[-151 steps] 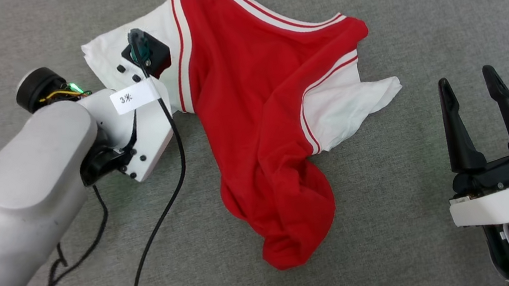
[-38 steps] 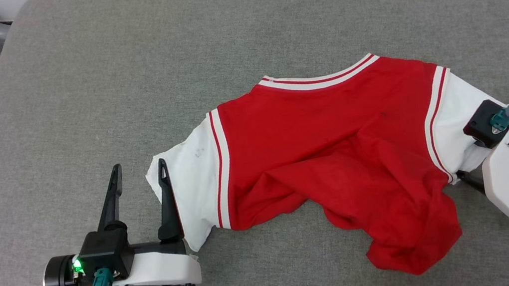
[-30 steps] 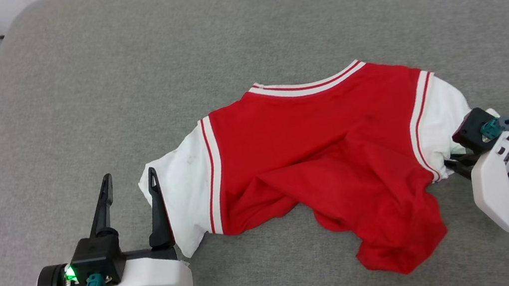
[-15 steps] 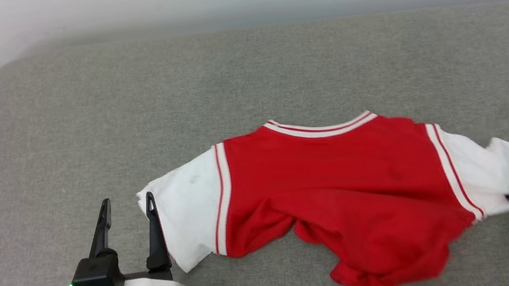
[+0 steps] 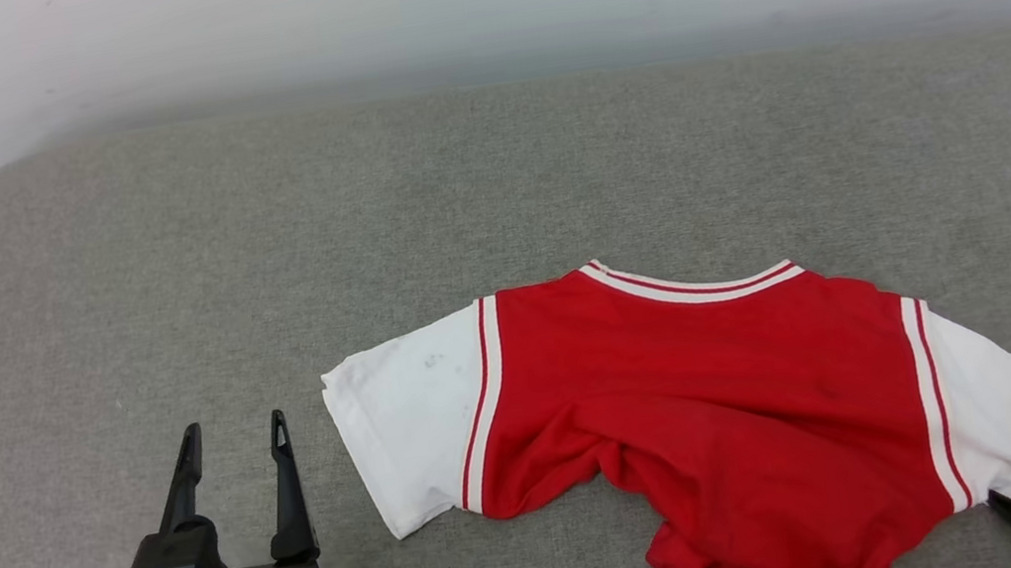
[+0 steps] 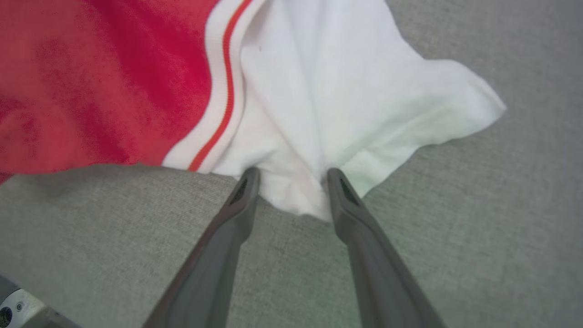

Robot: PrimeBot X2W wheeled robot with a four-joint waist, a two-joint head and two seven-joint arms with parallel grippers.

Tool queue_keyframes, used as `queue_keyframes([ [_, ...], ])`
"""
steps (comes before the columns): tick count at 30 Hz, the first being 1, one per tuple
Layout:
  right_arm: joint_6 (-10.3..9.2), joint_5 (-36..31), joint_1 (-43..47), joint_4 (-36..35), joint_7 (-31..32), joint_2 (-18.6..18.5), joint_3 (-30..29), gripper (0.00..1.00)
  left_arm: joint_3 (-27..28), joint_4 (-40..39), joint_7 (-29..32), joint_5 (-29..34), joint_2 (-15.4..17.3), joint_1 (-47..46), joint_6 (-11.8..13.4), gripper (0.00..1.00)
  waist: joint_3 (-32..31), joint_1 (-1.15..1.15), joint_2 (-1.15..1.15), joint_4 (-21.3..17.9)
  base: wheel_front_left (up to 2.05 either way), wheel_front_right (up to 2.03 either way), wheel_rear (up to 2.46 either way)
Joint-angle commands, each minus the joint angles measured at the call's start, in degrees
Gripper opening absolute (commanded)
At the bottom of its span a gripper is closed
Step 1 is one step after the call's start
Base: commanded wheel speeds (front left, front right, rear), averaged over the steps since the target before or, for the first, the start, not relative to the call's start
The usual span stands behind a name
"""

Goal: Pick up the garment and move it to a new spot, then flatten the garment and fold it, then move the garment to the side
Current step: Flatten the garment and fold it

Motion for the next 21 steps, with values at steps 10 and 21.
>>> queue_keyframes([
  [10,0.02,-9.3,6.0,-14.0,-4.5,6.7,-16.8,1.0,2.2,-0.9,-0.1,0.0,3.0,-1.5,-2.6,1.0,-2.9,0.0,0.0,-3.2,0.0,0.0,0.0],
  [21,0.02,-20.0,7.0,-29.1,-9.5,22.8,-29.2,1.0,-0.6,1.4,6.1,-3.2,10.9,-16.4,-9.8,1.0,-1.1,0.0,0.0,-3.9,0.0,0.0,0.0],
])
